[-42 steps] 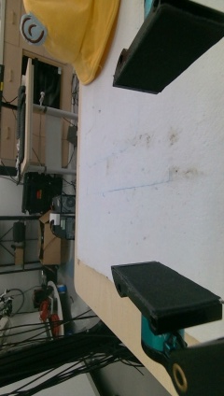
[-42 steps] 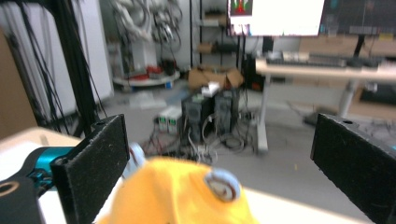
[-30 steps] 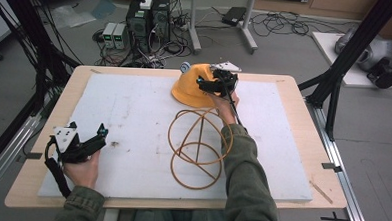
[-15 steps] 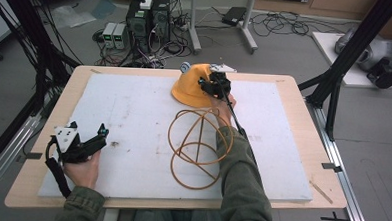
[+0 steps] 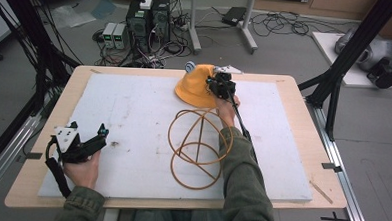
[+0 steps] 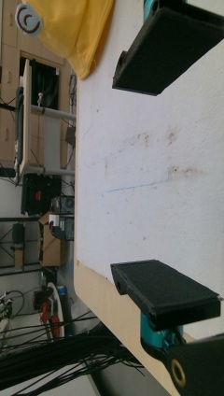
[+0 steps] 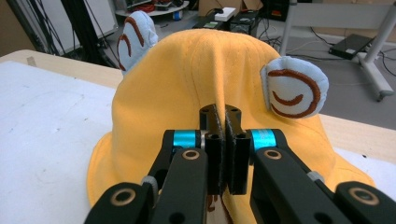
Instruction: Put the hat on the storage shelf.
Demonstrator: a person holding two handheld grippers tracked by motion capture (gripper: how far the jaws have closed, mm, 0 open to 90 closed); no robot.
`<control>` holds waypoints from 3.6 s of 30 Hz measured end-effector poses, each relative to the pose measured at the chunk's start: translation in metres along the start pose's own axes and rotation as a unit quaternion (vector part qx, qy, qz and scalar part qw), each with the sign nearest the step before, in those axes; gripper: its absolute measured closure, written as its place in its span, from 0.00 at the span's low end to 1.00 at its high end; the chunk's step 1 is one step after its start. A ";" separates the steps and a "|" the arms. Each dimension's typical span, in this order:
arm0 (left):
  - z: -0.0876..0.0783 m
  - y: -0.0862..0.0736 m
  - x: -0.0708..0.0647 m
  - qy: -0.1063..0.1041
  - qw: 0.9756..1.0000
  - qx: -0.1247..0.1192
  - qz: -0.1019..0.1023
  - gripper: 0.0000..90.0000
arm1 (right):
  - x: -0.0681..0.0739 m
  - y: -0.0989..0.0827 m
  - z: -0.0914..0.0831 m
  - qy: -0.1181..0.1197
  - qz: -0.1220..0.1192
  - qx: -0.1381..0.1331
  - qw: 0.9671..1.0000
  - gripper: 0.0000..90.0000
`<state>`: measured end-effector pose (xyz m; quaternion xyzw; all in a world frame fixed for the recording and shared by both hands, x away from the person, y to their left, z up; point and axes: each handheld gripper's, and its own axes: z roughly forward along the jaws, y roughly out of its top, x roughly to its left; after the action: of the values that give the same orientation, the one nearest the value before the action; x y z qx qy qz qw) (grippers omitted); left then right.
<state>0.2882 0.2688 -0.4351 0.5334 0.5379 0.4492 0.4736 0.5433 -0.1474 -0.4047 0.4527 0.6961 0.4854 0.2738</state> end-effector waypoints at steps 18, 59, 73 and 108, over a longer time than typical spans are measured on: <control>-0.001 0.001 -0.002 -0.004 1.000 -0.003 0.000 0.12 | -0.013 0.042 -0.074 -0.010 0.019 -0.140 0.990 0.99; 0.000 0.002 -0.011 -0.016 1.000 0.001 0.002 0.12 | 0.020 0.123 -0.279 0.218 -0.060 -0.186 0.956 0.99; 0.001 0.000 -0.011 -0.017 1.000 0.008 0.003 0.12 | 0.017 0.101 -0.290 0.405 -0.055 -0.129 0.904 0.99; 0.000 -0.001 -0.012 -0.011 1.000 0.004 0.001 0.12 | 0.001 0.039 -0.284 0.314 -0.009 -0.146 0.938 0.20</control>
<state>0.2877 0.2569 -0.4353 0.5406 0.5341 0.4415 0.4770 0.3239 -0.2639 -0.2613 0.2255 0.6721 0.6968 0.1089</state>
